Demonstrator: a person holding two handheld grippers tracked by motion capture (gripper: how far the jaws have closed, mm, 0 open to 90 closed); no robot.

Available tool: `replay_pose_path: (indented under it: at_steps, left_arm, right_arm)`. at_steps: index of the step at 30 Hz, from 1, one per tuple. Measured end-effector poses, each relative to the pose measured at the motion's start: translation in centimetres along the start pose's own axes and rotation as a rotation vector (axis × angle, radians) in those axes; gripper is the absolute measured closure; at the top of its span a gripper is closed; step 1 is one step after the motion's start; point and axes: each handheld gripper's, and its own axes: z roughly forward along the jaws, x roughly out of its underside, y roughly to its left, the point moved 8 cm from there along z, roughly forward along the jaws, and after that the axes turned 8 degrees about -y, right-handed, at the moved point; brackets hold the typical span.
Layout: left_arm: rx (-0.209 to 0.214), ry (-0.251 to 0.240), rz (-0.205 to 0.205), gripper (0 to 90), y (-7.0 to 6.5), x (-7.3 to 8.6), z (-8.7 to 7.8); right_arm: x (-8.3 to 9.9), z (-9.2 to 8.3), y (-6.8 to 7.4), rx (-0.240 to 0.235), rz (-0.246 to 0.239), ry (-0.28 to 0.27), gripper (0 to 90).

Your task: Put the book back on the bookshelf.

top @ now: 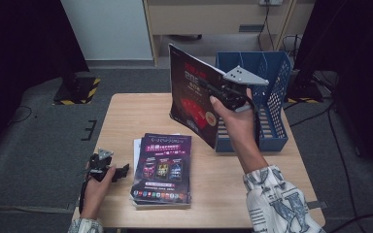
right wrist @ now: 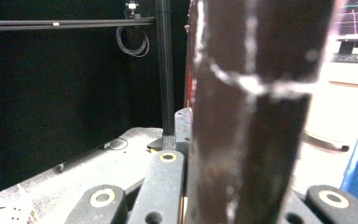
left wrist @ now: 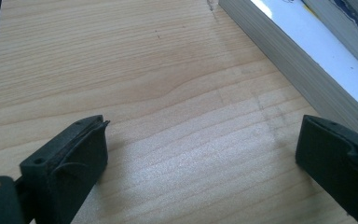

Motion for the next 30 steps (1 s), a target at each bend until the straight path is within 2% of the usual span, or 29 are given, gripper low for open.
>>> replay_pose_path:
  at_steps: [10, 19, 27, 30]
  left_arm:
    - [0.003, 0.000, 0.000, 0.7, -0.1, 0.0, 0.0]
    - [0.004, 0.003, 0.004, 0.5, -0.2, 0.0, 0.0]
    - [0.008, 0.004, 0.003, 0.1, -0.3, 0.0, 0.0]
    - [0.009, 0.005, 0.004, 0.0, -0.3, 0.0, 0.0]
  right_arm:
    - [-1.0, -1.7, -2.1, 0.049, 0.005, -0.020, 87.1]
    - [-1.6, -3.0, -3.3, 0.078, 0.001, -0.027, 87.1]
    - [-1.8, -4.7, -5.0, 0.120, -0.001, -0.024, 87.1]
    - [-2.0, -5.7, -6.1, 0.151, -0.007, -0.023, 87.1]
